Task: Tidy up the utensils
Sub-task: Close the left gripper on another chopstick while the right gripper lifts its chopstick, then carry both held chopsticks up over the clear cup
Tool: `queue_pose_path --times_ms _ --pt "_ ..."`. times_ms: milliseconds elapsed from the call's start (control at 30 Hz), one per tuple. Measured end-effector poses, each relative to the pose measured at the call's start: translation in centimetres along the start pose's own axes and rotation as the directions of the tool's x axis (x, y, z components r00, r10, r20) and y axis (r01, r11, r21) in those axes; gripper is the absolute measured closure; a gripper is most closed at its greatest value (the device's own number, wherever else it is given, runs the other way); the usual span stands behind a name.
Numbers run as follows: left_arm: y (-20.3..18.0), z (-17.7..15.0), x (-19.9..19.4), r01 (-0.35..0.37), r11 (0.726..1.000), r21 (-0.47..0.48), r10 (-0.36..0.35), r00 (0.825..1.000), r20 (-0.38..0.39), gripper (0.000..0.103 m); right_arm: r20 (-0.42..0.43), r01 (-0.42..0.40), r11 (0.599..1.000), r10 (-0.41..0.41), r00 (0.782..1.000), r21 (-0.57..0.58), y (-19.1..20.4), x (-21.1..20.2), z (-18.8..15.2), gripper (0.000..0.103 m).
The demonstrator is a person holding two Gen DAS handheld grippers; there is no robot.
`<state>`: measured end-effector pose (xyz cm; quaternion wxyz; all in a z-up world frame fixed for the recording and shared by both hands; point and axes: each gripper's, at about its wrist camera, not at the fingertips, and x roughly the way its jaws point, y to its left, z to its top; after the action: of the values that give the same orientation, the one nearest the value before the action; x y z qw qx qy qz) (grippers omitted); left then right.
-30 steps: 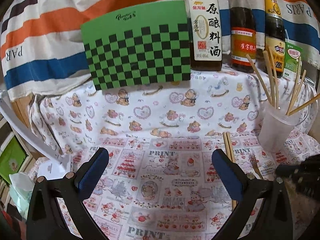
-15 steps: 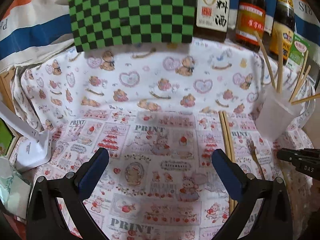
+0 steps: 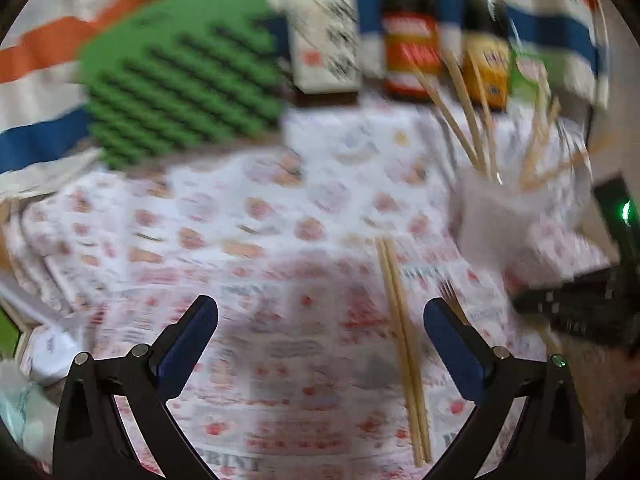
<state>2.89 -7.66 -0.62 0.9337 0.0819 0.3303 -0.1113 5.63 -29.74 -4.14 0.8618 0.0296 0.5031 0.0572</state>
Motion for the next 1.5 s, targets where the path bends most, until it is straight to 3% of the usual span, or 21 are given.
queue_pose_path --times_ms 100,233,300,367,500,600,733,800,867,1000,1133,1200,1267,1400,1467,1500 --pt "-0.2 1.1 1.7 0.046 0.999 -0.015 -0.047 0.995 -0.085 0.006 0.014 -0.031 0.998 0.031 0.999 0.05 -0.9 -0.3 0.1 0.097" --pt "-0.7 2.9 4.1 0.154 0.988 0.002 -0.15 0.966 -0.21 0.008 0.122 -0.041 0.997 0.033 0.992 0.06 -1.0 -2.6 0.2 0.097" --pt "-1.1 3.7 4.9 0.112 0.994 -0.013 -0.112 0.972 -0.205 0.016 0.18 -0.063 0.997 0.055 0.982 0.037 -0.6 -3.9 0.3 0.097" --pt "-1.4 4.4 6.3 0.114 0.993 -0.024 -0.116 0.967 -0.228 0.033 0.208 -0.075 0.997 0.067 0.976 0.03 -0.3 -4.5 0.4 0.097" --pt "-2.0 4.9 9.3 0.101 0.993 -0.067 -0.116 0.951 -0.286 0.041 0.228 -0.069 0.997 0.061 0.972 0.029 -0.2 -5.4 0.3 0.097" --pt "-2.3 5.3 10.8 0.114 0.989 -0.096 -0.138 0.943 -0.303 0.049 0.2 -0.068 0.996 0.056 0.978 0.056 -0.6 -4.8 0.3 0.097" --pt "-3.0 5.4 11.8 0.056 0.996 -0.074 -0.076 0.951 -0.298 0.066 0.163 -0.041 0.998 0.035 0.986 0.038 -0.6 -3.7 0.2 0.097" --pt "-3.4 5.2 12.3 0.055 0.996 -0.069 -0.074 0.947 -0.313 0.074 0.168 -0.033 0.999 0.029 0.985 0.025 -0.2 -3.8 0.1 0.097" --pt "-3.7 5.2 12.2 0.085 0.994 -0.066 -0.101 0.947 -0.305 0.075 0.179 -0.03 0.999 0.026 0.983 0.016 0.0 -4.0 0.0 0.097" --pt "-4.1 5.5 12.6 0.079 0.995 -0.055 -0.093 0.944 -0.317 0.076 0.188 -0.01 0.999 0.004 0.982 0.032 -0.3 -4.1 0.0 0.097" --pt "-5.1 6.0 13.9 0.048 0.999 -0.012 -0.049 0.949 -0.31 0.076 0.169 -0.043 0.996 0.028 0.985 0.08 -1.5 -3.6 0.2 0.097" --pt "-6.1 6.1 14.9 0.078 0.997 -0.003 -0.074 0.938 -0.337 0.076 0.168 -0.041 0.995 0.025 0.985 0.096 -1.8 -3.5 0.2 0.097" --pt "-6.5 6.3 15.1 0.067 0.998 -0.002 -0.064 0.942 -0.329 0.077 0.171 -0.024 0.995 0.008 0.985 0.092 -1.8 -3.4 0.2 0.097" --pt "-6.2 6.6 15.7 0.083 0.995 -0.048 -0.094 0.932 -0.349 0.078 0.186 -0.038 0.995 0.02 0.982 0.095 -1.6 -3.8 0.2 0.097" --pt "-6.1 6.6 15.7 0.073 0.996 -0.042 -0.083 0.936 -0.342 0.096 0.194 -0.048 0.995 0.031 0.98 0.088 -1.5 -4.2 0.2 0.097" --pt "-5.9 6.5 15.4 0.067 0.997 -0.038 -0.076 0.936 -0.344 0.096 0.2 -0.059 0.995 0.041 0.979 0.086 -1.5 -4.4 0.2 0.097"
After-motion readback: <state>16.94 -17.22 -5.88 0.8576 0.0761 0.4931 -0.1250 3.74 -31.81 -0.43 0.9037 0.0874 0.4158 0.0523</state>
